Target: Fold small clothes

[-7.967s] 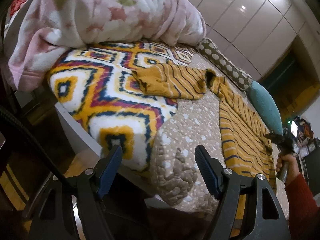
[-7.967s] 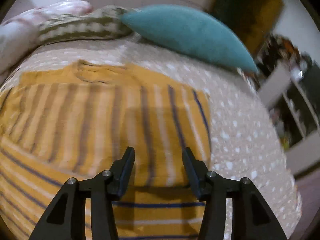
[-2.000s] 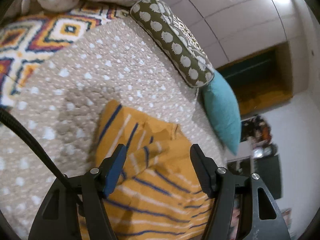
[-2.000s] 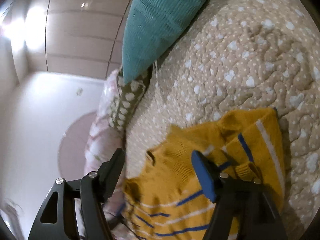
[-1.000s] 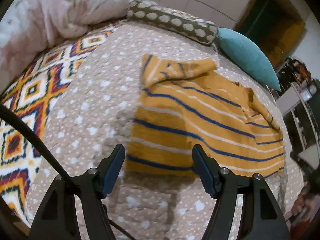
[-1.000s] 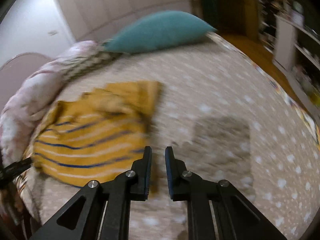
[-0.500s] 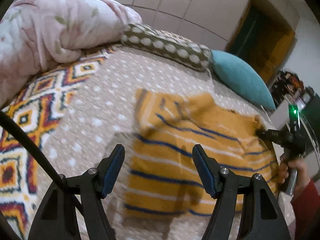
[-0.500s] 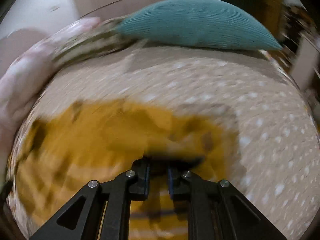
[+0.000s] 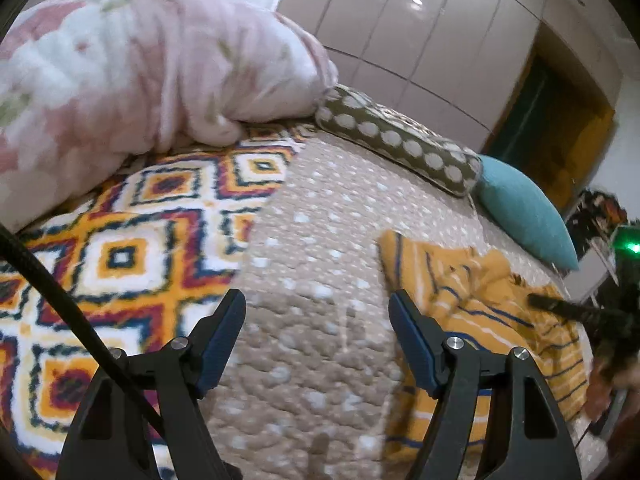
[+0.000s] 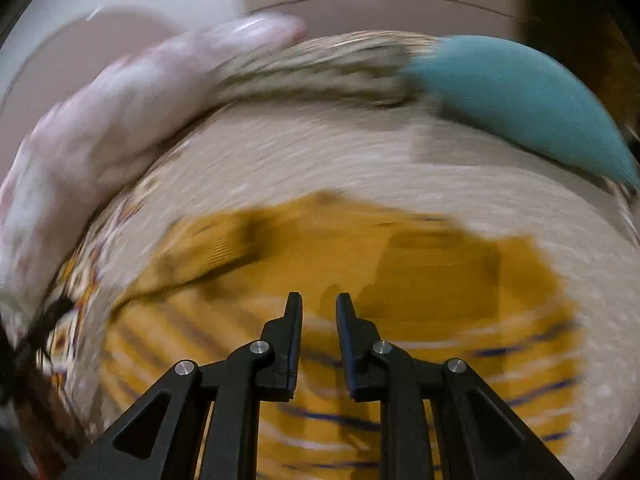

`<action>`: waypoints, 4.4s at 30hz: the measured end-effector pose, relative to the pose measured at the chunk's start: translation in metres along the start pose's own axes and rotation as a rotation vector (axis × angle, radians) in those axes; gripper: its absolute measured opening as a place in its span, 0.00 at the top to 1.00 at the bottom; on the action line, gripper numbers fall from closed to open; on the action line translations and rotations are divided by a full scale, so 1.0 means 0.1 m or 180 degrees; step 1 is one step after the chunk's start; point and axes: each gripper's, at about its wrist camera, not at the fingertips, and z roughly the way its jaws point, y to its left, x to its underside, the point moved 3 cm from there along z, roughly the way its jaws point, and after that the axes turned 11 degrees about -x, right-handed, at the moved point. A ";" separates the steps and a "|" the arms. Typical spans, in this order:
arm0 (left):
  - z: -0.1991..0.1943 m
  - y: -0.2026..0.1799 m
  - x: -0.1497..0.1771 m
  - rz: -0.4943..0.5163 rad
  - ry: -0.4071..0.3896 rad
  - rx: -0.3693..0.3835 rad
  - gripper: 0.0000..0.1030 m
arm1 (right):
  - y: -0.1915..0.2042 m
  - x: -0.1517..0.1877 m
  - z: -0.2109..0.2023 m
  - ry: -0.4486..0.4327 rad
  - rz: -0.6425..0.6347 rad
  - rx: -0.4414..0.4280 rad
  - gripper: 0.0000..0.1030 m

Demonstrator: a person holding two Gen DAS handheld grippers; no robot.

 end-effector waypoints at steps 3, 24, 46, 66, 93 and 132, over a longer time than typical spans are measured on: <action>0.05 0.19 0.00 -0.0147 0.0100 0.0034 0.29 | 0.50 -0.08 0.56 0.0292 -0.0445 0.0028 0.81; 0.14 0.55 -0.09 -0.0403 0.0239 -0.0060 0.29 | 1.22 -0.21 0.44 0.0077 -0.0573 0.0088 0.80; -0.09 -0.25 0.10 0.0123 0.0221 0.0206 0.29 | 0.59 0.99 -0.21 -0.0213 0.0257 -0.0306 0.78; 0.26 -1.04 0.83 0.0580 0.0621 0.0398 0.19 | -0.87 1.86 -0.76 -0.1002 0.1080 0.0028 0.82; 0.30 -1.17 0.86 0.0817 0.0639 0.0325 0.09 | -1.60 0.71 -0.55 -0.0794 0.1102 0.0689 0.75; -0.24 -0.82 0.76 0.0480 0.0745 0.0632 0.12 | -1.09 2.49 -1.51 -0.1039 0.1362 -0.0178 0.41</action>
